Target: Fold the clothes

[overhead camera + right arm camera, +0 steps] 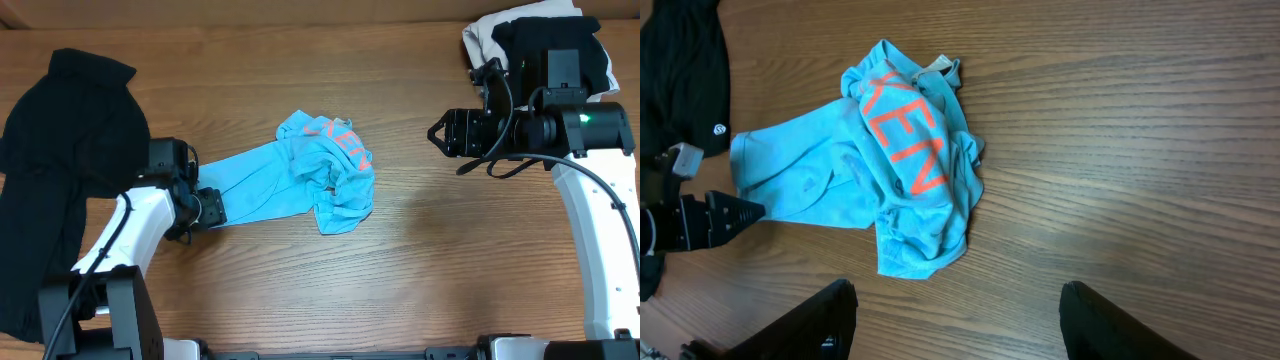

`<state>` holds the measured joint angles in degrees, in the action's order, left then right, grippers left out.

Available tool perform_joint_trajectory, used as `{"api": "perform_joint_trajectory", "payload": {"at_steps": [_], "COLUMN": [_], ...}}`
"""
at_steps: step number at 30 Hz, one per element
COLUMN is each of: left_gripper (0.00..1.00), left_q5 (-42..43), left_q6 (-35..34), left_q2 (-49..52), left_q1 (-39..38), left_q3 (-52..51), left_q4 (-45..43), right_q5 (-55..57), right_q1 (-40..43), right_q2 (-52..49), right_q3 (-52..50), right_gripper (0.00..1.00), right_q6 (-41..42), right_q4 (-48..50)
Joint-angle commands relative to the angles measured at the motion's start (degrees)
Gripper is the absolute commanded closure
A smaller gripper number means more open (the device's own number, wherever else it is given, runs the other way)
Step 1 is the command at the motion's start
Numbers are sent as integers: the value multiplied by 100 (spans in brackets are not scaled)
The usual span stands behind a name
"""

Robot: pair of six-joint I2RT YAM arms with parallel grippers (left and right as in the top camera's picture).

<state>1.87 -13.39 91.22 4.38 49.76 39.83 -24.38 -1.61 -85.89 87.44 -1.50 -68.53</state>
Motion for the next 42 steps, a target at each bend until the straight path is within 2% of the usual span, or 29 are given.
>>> {"api": "perform_joint_trajectory", "payload": {"at_steps": [1,5,8,10,12,16,21,26,37,42], "left_gripper": [36,41,52,65,70,71,62,62,94,96], "left_q5": [-81,-79,-55,-9,70,116,44,22,-59,-57], "left_q6": [-39,-39,-39,-39,-39,-37,72,118,116,118], "left_q2": [-22,-22,-20,-22,-22,-22,-20,-20,-20,-22], "left_q1": [22,20,20,20,20,9,9,11,11,11], "left_q3": [-240,-251,-251,-251,-251,-254,-254,-254,-254,-249], "left_q4": [-293,-446,-560,-592,-592,-535,-299,-129,-151,-107], "right_q5": [35,37,37,37,37,37,35,37,37,37], "right_q1": [-26,-26,-26,-26,-26,-26,-26,-26,-26,-26], "right_q2": [20,20,20,20,20,20,20,20,20,20], "right_q3": [129,129,129,129,129,129,129,129,129,129], "right_gripper": [31,31,31,31,31,31,31,31,31,31], "right_q6": [7,7,7,7,7,7,7,7,7,7], "right_q4": [31,31,28,31,31,28,28,33,28,33]}}
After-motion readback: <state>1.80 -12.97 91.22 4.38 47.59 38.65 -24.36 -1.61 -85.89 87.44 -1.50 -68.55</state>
